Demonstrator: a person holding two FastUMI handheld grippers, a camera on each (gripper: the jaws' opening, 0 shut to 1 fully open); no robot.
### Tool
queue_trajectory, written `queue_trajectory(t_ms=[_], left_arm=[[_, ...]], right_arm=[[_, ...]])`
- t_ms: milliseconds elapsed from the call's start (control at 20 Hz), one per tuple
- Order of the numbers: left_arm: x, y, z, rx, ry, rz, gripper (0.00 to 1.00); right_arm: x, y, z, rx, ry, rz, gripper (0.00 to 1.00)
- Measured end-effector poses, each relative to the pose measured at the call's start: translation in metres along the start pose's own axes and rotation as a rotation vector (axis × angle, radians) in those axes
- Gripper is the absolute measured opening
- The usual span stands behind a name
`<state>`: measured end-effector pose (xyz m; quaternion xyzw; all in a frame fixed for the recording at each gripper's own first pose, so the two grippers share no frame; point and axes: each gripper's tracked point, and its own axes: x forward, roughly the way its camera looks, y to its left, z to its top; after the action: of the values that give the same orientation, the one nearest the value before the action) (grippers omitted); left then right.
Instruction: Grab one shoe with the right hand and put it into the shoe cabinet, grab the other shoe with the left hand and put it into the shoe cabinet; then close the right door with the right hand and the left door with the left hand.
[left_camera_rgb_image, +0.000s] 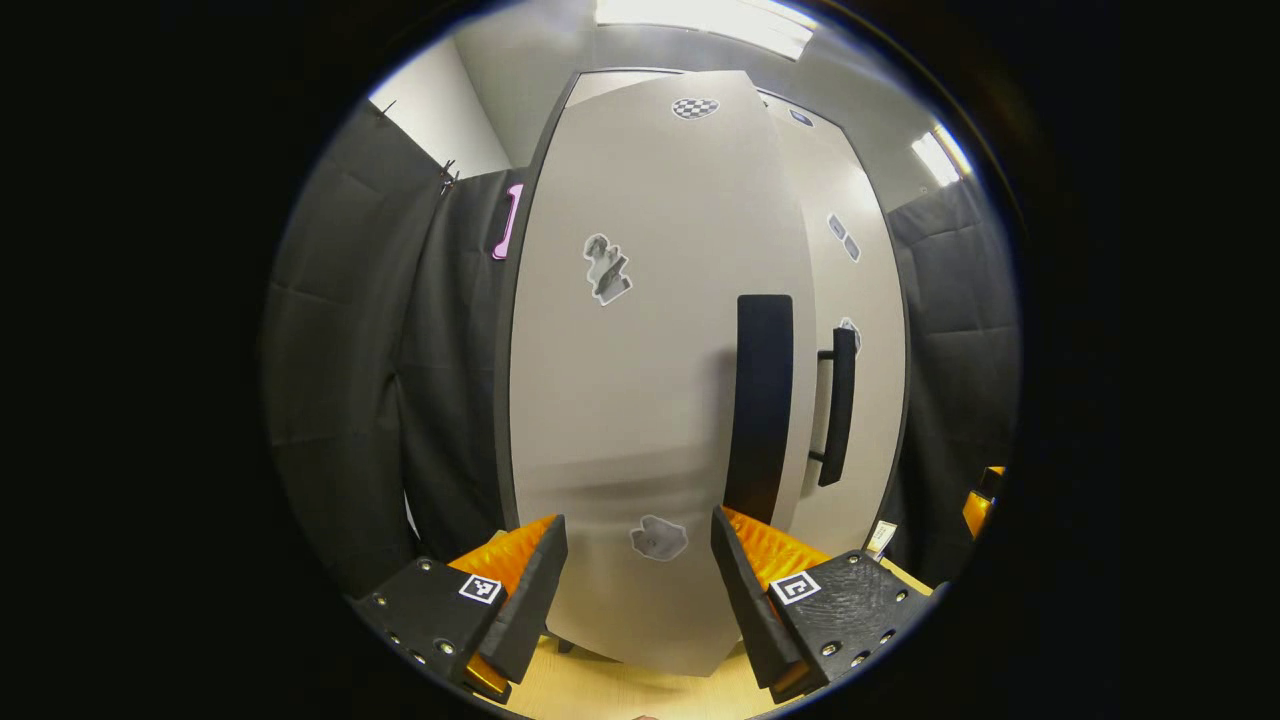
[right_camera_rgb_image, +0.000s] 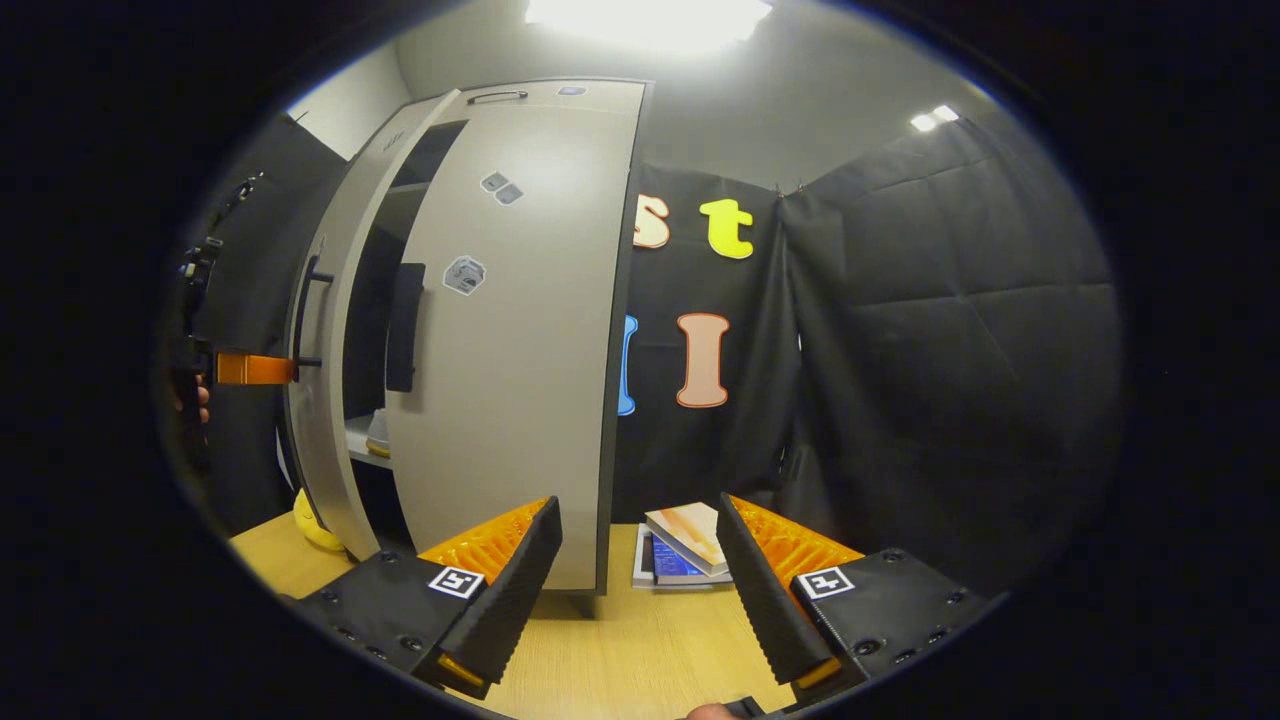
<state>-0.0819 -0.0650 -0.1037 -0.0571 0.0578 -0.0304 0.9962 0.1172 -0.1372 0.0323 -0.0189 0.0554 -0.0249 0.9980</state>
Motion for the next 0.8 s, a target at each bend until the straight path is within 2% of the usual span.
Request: queue_trajectory(t_ms=[500,700,800], left_arm=[[-0.019,0.018,0.023,0.046,-0.063,0.031,0.78],[-0.060,0.028,0.031,0.072,-0.085,0.041,0.80],[-0.077,0.032,0.035,0.086,-0.096,0.044,0.78]], right_arm=[[-0.035,0.022,0.025,0.013,-0.062,0.059,0.98],[-0.056,0.031,0.036,0.017,-0.078,0.089,0.97],[-0.067,0.034,0.041,0.015,-0.088,0.098,0.98]])
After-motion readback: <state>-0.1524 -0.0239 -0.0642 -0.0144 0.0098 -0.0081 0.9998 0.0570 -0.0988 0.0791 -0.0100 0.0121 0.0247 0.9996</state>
